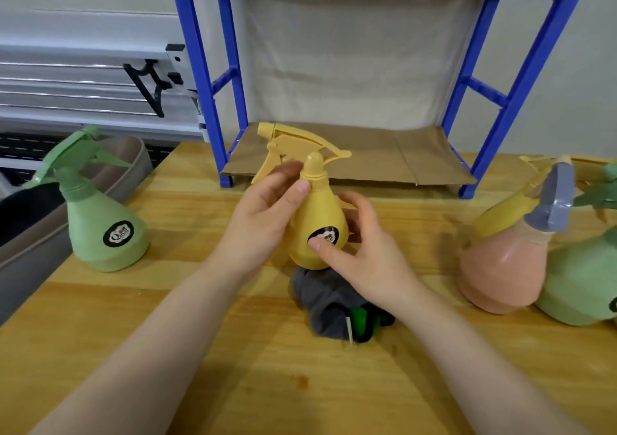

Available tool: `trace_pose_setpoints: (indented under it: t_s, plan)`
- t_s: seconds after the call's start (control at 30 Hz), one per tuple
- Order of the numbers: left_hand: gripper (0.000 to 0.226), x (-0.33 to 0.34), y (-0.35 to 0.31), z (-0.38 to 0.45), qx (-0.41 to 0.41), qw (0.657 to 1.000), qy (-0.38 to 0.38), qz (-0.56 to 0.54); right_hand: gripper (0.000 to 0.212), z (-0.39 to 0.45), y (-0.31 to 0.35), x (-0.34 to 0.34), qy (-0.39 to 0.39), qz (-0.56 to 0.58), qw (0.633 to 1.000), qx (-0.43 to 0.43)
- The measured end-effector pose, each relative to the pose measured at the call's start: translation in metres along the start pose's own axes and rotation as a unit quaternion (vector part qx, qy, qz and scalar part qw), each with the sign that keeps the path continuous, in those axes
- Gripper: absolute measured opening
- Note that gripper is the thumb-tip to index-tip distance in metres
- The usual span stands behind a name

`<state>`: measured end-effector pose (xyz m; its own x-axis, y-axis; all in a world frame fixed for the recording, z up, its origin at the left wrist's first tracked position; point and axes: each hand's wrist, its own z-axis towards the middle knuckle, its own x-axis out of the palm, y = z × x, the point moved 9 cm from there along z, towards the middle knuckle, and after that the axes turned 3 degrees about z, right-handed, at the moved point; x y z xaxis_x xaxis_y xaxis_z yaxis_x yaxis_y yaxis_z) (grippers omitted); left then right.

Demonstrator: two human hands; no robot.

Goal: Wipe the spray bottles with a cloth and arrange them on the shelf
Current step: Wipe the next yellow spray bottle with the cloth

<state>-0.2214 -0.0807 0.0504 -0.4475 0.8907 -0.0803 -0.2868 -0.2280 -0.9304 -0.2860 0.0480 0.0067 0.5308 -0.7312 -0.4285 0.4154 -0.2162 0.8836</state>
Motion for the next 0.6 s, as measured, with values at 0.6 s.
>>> trace_pose_setpoints:
  t_s: [0.6]
  plan:
    - [0.033,-0.037,0.008,0.005,-0.025,0.985,-0.13,-0.112,0.078,-0.028,-0.011,0.03,0.282,-0.314,0.906,0.015]
